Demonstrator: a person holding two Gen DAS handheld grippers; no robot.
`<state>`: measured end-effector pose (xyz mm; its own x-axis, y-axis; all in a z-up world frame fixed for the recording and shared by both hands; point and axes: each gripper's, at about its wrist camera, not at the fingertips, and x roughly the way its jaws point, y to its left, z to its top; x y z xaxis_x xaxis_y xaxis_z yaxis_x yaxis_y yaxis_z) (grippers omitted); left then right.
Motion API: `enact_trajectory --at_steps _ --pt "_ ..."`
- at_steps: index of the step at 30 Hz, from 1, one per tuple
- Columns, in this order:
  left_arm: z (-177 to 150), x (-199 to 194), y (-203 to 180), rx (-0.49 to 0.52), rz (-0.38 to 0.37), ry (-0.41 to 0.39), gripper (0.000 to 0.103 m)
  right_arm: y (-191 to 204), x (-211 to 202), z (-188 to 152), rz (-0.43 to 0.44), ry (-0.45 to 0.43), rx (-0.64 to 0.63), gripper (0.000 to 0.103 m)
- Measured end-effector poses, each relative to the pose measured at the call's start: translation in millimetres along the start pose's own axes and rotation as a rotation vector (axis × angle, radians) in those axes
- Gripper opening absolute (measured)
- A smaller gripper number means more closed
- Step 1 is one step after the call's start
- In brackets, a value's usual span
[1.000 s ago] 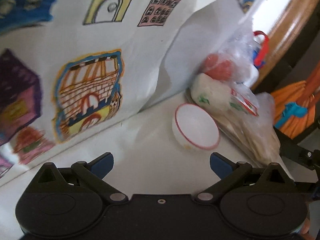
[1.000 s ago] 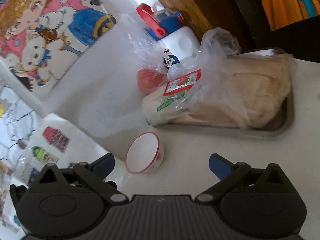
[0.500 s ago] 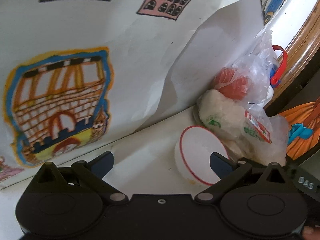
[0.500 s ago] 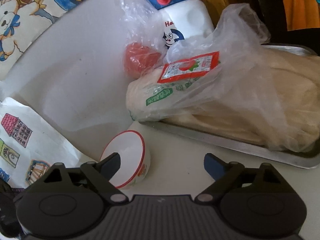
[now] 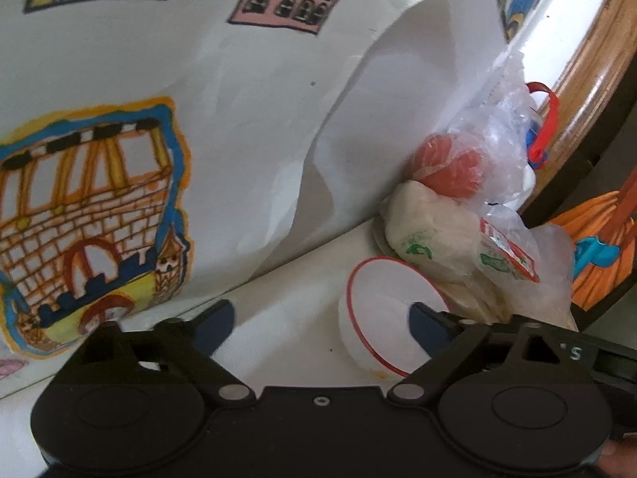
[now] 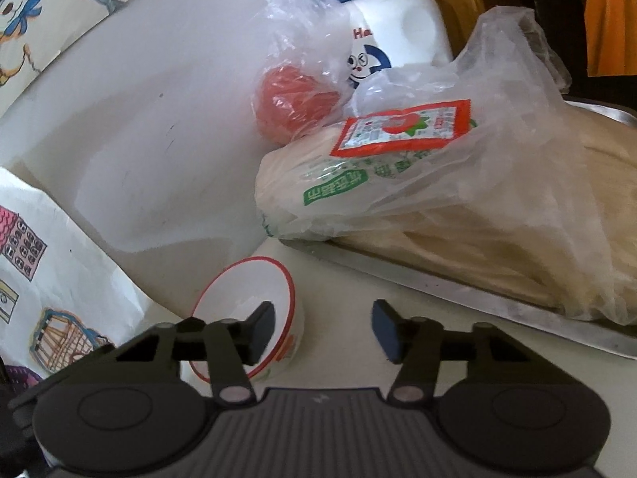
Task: Organize plates and bowls
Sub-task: 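Move both tools to the second red-rimmed white bowl and close on its rim, then lift the second white bowl with both tools and carry it toward the steel bowl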
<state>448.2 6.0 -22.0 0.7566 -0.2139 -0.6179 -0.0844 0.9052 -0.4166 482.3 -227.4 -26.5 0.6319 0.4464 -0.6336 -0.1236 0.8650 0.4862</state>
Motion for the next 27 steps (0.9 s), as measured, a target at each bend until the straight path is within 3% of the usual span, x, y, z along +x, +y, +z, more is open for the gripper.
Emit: enact_trajectory --at_steps 5,10,14,17,20,27 --pt "-0.8 1.8 1.2 -0.006 -0.027 0.009 0.078 4.5 4.2 -2.1 0.027 0.017 0.002 0.042" --pt "-1.3 5.4 3.7 -0.006 -0.052 0.03 0.058 10.0 8.3 -5.0 0.041 0.022 -0.006 0.038" --pt "-1.6 10.0 3.3 0.0 -0.068 0.049 0.042 14.8 13.2 -6.7 0.071 0.024 -0.005 0.025" --pt "-1.5 11.6 3.6 -0.006 -0.089 0.055 0.037 20.5 15.0 -8.2 0.064 0.02 -0.024 0.023" --pt "-1.2 12.3 4.6 -0.019 -0.125 0.062 0.024 24.2 15.7 -9.7 0.059 0.013 -0.038 0.021" --pt "-2.1 8.3 1.5 -0.001 -0.108 0.06 0.015 28.8 6.8 -14.0 0.063 -0.002 -0.035 0.014"
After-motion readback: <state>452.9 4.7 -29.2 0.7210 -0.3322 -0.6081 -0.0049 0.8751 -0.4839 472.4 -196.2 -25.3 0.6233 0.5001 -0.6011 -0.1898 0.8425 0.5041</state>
